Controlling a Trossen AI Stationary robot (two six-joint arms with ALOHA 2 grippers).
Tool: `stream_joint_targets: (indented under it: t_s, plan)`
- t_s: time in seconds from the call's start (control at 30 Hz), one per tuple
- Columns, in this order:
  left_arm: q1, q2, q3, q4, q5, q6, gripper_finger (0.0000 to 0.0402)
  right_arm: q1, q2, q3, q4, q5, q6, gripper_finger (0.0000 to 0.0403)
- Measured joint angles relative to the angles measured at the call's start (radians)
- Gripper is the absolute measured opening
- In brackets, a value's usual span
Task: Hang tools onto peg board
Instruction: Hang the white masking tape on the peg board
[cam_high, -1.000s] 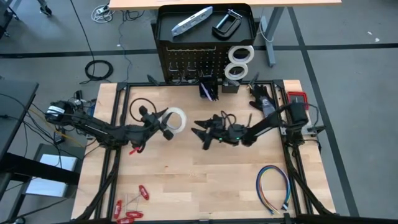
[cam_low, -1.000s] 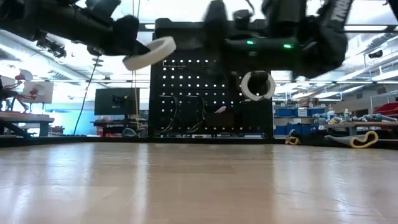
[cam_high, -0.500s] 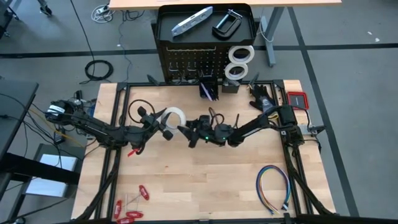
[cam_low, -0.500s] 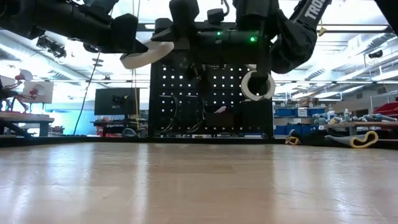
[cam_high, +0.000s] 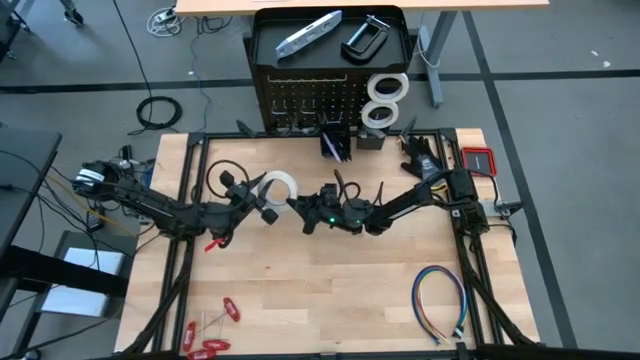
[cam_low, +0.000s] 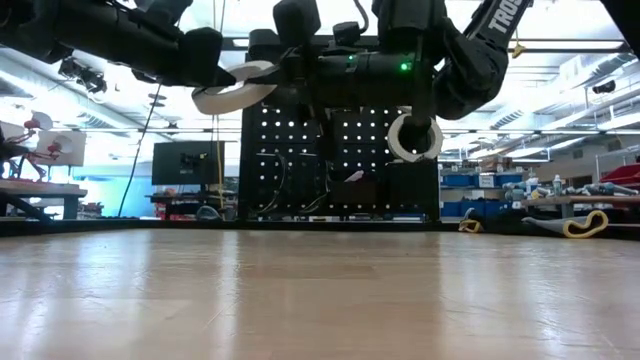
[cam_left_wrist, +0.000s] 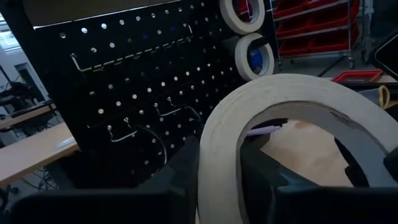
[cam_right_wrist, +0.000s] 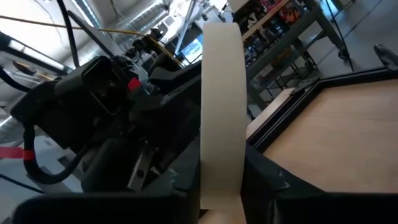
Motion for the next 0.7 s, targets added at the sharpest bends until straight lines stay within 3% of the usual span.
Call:
stream_joint_targets:
  t_s: [0.37,0.57,0.7]
  plan:
    - [-0.134,-0.018,0.000,-0.017,-0.066,-0.038,0.0148,-0.033,-0.019,-0.031,0.020,-0.095,-0.006,0.0086]
    - [-0.222,-0.066,0.000,-0.025,-0.054,-0.038,0.0184,-0.085,-0.138,-0.153,0.051,-0.030,-0.017,0.0086]
    - [-0.256,-0.082,0.000,-0.030,-0.074,-0.025,0.0197,-0.111,-0.269,-0.282,0.101,-0.046,-0.030,0.0086]
